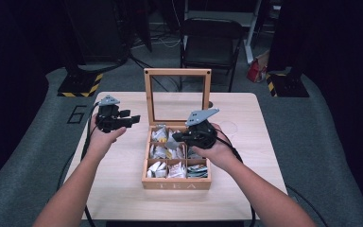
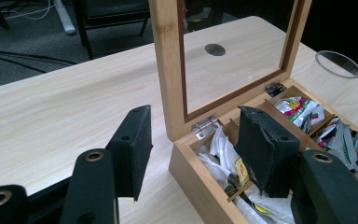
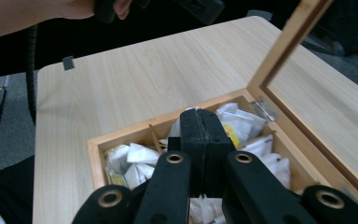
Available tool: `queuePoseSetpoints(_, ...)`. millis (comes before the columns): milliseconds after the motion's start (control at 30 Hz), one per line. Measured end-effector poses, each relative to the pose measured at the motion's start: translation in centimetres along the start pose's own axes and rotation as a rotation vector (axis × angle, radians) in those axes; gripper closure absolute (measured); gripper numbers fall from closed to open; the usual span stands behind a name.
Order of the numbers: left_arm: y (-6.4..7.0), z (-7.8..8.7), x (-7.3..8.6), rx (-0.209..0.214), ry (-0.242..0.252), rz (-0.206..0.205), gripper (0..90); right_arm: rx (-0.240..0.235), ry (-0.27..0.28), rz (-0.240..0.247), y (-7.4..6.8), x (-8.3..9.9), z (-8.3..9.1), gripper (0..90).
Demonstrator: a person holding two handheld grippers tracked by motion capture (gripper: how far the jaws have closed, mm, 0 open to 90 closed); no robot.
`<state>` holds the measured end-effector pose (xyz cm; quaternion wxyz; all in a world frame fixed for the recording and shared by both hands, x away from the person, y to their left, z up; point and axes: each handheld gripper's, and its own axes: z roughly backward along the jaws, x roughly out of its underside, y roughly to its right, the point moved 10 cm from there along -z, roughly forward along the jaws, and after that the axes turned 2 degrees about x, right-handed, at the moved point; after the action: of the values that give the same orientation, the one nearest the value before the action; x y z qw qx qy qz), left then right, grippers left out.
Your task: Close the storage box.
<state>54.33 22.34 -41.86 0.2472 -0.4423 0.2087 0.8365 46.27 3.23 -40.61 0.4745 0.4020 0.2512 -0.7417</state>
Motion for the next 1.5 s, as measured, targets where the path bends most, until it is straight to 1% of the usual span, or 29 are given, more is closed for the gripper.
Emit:
queuePoseSetpoints(33,0.0,0.0,0.0,0.000,0.000,-0.001,44.9,0.004,0.002,0.008,0.3,0.1,0.2,90.0)
queuePoseSetpoints(100,0.0,0.0,0.0,-0.001,-0.001,-0.001,44.9,0.018,0.001,-0.013,0.8,0.3,0.8,90.0)
queuePoseSetpoints(167,0.0,0.0,0.0,-0.001,-0.001,-0.001,44.9,0.032,0.005,-0.010,1.5,0.5,1.3,90.0)
queuePoseSetpoints(267,0.0,0.0,0.0,-0.001,0.000,0.000,45.0,0.055,0.009,-0.035,2.2,0.7,2.0,90.0)
queuePoseSetpoints(433,0.1,-0.1,0.0,0.000,-0.003,-0.002,44.9,0.087,0.013,-0.044,3.6,1.0,3.3,90.0)
queuePoseSetpoints(600,0.0,-0.1,0.0,-0.001,-0.003,0.000,44.9,0.114,0.019,-0.068,4.7,1.2,4.2,90.0)
queuePoseSetpoints(667,0.0,-0.1,0.0,-0.004,0.000,0.000,45.0,0.124,0.020,-0.064,5.1,1.4,4.5,90.0)
queuePoseSetpoints(900,-0.2,0.1,0.1,-0.005,-0.002,0.004,45.0,0.166,0.019,-0.088,6.7,1.8,6.0,90.0)
queuePoseSetpoints(967,-0.2,0.1,0.1,-0.006,-0.002,0.004,45.0,0.182,0.023,-0.083,7.1,1.8,6.5,90.0)
queuePoseSetpoints(1000,-0.2,0.1,0.1,-0.005,-0.003,0.004,45.0,0.187,0.024,-0.094,7.3,1.8,6.7,90.0)
queuePoseSetpoints(1067,-0.2,0.1,0.0,-0.007,0.000,0.004,45.0,0.201,0.026,-0.093,7.7,1.8,7.2,90.0)
queuePoseSetpoints(1100,-0.2,0.0,0.0,-0.005,-0.001,0.006,45.0,0.206,0.025,-0.103,7.8,1.9,7.3,90.0)
queuePoseSetpoints(1133,-0.2,0.0,0.0,-0.006,0.000,0.004,45.0,0.210,0.022,-0.095,8.0,2.0,7.5,90.0)
queuePoseSetpoints(1233,-0.2,0.0,0.0,-0.006,0.000,0.004,45.0,0.220,0.017,-0.097,8.5,2.3,7.8,90.0)
queuePoseSetpoints(1300,-0.2,0.0,0.0,-0.007,-0.001,0.003,44.9,0.231,0.013,-0.114,8.8,2.5,7.9,90.0)
queuePoseSetpoints(1433,-0.3,0.0,0.0,-0.008,-0.001,0.006,44.9,0.253,0.008,-0.110,9.8,3.0,8.3,90.0)
queuePoseSetpoints(1467,-0.3,0.0,0.1,-0.005,-0.006,0.005,45.0,0.260,0.002,-0.122,9.9,3.1,8.4,90.0)
queuePoseSetpoints(1500,-0.3,0.0,0.1,-0.006,-0.006,0.005,44.9,0.264,0.005,-0.112,10.2,3.2,8.5,90.0)
